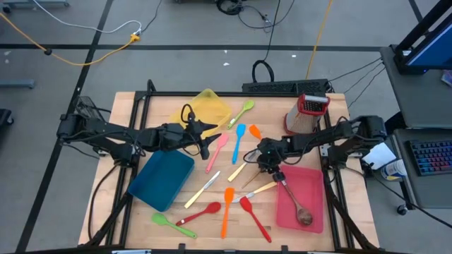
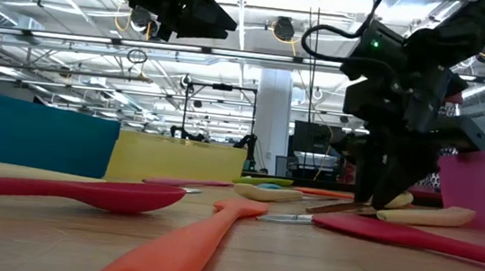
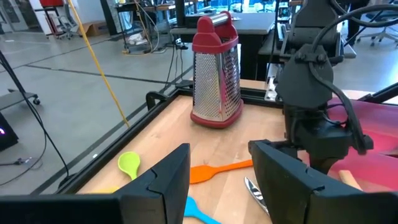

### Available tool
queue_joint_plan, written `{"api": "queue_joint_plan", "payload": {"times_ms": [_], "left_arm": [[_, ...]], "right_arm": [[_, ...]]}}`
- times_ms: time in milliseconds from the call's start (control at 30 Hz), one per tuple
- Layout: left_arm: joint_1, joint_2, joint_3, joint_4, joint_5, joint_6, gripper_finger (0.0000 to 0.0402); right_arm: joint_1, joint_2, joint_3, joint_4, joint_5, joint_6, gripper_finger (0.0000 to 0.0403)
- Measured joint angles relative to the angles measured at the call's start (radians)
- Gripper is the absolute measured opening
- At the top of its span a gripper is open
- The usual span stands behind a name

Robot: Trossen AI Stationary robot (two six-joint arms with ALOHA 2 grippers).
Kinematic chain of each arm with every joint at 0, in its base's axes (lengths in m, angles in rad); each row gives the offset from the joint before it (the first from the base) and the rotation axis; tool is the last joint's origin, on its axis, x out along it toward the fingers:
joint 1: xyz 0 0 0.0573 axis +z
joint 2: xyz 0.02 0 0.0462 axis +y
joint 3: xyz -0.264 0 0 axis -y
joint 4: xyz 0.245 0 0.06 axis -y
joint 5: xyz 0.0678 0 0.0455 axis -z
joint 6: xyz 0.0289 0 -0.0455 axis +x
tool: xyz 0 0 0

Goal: Pick & Place Kitchen Items
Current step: Put the gold serving spoon into the pink bin

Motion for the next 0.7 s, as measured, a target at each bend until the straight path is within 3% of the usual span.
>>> {"api": "queue_joint_plan", "payload": {"times_ms": [167,367,700], "left_arm": [[0.000,0.000,0.000,0.000,0.000,0.003,0.0177],[0.000,0.000,0.000,-0.001,0.000,0.003,0.0177],[0.000,0.000,0.000,-0.001,0.000,0.003,0.0177]], "right_arm": [[0.000,-0.001,-0.001,0.000,0.043,-0.031,0.0085],[0.000,0.000,-0.003,-0.002,0.049,-0.072,0.0015],[0.001,-0.009,-0.005,0.006,0.047,-0.083,0.0007]]}}
